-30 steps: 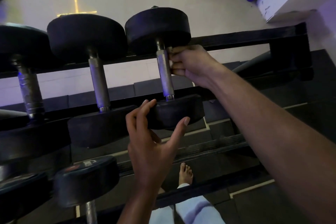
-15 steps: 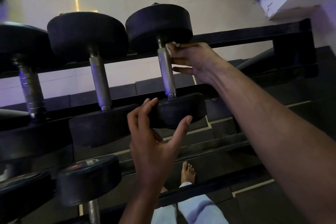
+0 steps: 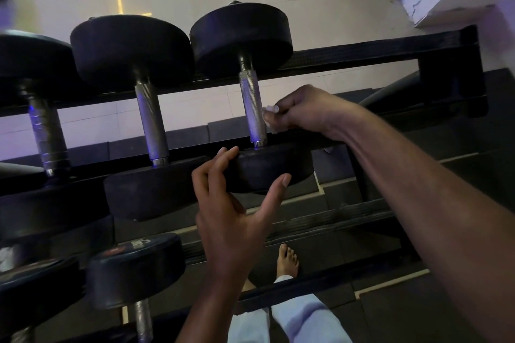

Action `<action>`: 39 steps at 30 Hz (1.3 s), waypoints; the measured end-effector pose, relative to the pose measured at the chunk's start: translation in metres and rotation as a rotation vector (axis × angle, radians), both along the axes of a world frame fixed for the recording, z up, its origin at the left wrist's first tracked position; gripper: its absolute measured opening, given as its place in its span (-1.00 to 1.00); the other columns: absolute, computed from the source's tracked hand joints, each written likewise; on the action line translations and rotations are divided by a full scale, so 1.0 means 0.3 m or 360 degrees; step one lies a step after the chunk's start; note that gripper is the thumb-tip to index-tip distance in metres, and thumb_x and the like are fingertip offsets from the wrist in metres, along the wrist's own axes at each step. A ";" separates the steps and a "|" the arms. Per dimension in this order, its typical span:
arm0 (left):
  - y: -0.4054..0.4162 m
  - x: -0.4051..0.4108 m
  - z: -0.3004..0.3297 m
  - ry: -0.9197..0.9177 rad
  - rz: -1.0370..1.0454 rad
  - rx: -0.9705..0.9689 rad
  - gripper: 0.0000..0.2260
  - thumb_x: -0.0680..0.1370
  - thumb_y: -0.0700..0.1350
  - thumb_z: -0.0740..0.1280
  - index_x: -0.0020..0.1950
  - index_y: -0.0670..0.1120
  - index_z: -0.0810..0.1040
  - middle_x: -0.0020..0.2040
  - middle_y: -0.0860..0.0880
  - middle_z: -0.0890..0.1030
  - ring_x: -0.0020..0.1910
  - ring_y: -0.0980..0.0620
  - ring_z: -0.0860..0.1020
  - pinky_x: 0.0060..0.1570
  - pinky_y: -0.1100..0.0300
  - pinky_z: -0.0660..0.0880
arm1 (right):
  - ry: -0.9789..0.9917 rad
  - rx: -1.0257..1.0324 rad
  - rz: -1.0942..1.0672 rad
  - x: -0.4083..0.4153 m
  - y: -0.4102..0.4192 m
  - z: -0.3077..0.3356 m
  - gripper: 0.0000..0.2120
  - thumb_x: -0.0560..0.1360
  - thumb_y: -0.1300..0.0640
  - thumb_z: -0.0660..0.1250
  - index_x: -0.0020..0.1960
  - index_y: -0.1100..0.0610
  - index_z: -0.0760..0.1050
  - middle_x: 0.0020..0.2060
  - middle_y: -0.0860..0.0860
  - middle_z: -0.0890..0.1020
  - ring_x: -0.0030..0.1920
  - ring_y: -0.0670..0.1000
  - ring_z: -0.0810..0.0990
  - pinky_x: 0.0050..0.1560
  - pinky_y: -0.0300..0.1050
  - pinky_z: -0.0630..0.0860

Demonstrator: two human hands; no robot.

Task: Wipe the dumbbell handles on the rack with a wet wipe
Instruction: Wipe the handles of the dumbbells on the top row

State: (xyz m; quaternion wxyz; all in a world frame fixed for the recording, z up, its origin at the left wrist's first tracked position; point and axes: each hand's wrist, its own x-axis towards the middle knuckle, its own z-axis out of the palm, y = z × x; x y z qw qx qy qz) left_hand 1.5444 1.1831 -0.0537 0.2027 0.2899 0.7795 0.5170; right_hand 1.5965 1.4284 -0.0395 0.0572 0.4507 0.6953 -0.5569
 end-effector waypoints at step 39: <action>-0.055 0.055 -0.040 -0.0033 0.0079 -0.0075 -0.17 0.55 0.26 0.51 0.74 0.16 0.23 0.70 0.36 0.22 0.11 0.61 0.46 -0.12 0.08 0.69 | -0.0847 0.1829 0.1966 -0.325 -0.060 0.244 -0.81 0.61 0.17 0.31 0.09 -0.06 0.64 -0.20 -0.06 0.57 -0.15 0.16 0.58 -0.27 -0.10 0.45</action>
